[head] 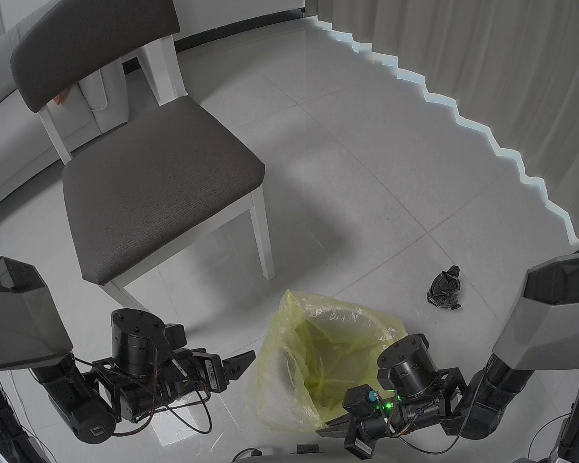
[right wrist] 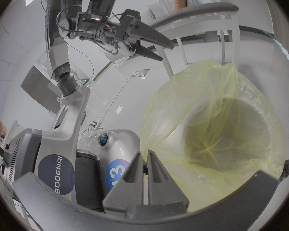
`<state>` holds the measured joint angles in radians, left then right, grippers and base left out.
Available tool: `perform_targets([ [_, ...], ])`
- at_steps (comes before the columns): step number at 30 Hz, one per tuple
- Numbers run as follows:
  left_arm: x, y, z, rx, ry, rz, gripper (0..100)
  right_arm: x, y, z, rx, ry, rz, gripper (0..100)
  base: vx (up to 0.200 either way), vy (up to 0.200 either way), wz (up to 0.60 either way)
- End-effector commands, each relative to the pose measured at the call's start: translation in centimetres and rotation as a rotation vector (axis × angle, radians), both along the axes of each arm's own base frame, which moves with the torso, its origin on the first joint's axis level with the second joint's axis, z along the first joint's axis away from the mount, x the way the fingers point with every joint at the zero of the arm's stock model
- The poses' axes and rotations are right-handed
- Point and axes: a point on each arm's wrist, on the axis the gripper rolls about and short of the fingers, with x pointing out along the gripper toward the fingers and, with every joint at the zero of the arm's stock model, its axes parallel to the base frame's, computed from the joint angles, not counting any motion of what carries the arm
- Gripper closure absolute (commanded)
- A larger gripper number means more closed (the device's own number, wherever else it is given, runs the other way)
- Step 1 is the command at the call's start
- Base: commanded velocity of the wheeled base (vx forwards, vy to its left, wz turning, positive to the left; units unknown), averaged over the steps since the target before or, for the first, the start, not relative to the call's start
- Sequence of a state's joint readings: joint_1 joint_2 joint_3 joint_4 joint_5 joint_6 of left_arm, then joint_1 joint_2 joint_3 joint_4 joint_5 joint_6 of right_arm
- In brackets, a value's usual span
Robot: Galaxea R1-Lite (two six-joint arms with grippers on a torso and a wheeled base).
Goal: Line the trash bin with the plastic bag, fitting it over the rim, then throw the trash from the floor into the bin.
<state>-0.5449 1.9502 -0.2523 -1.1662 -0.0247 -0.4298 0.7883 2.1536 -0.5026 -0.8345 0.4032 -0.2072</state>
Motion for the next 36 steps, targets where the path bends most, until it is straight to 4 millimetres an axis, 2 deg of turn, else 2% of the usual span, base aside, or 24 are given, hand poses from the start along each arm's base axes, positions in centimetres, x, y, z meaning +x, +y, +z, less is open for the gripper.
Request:
perform_targets([
  [1, 0.1, -0.1, -0.5, 0.007, 0.013, -0.002, 0, 0.4, 0.2, -2.3, -0.043, 0.041, -0.005, 100, 0.000, 0.000, 0.00],
  [3, 0.1, -0.1, -0.8, 0.003, 0.008, 0.000, 0, 0.3, 0.2, -3.0, -0.063, 0.059, -0.002, 100, 0.000, 0.000, 0.00],
  [5, 0.3, -0.1, -1.0, -0.002, 0.000, 0.005, 0, -0.2, -0.1, -2.9, -0.070, 0.063, 0.008, 100, 0.000, 0.000, 0.00],
  [11, 0.1, 0.0, -1.5, -0.016, -0.024, 0.004, 0, -1.1, -0.5, 2.5, 0.011, -0.011, 0.016, 100, 0.000, 0.000, 0.00],
  [17, -0.3, 0.1, -1.4, -0.019, -0.031, -0.001, 0, -2.7, -0.8, 5.3, 0.010, -0.019, 0.042, 100, 0.000, 0.000, 0.00],
  [20, -0.5, 0.2, -1.4, -0.014, -0.034, 0.008, 0, -2.8, -0.8, 5.8, 0.017, -0.038, 0.038, 100, 0.000, 0.000, 0.00],
  [26, -0.8, 0.4, -1.2, -0.015, -0.042, 0.012, 0, -2.9, -0.6, 5.1, -0.003, -0.020, 0.046, 100, 0.000, 0.000, 0.00],
  [36, -0.6, 0.5, -1.5, -0.011, -0.032, 0.019, 0, -1.8, 0.5, 0.5, -0.102, 0.070, 0.039, 100, 0.000, 0.000, 0.00],
])
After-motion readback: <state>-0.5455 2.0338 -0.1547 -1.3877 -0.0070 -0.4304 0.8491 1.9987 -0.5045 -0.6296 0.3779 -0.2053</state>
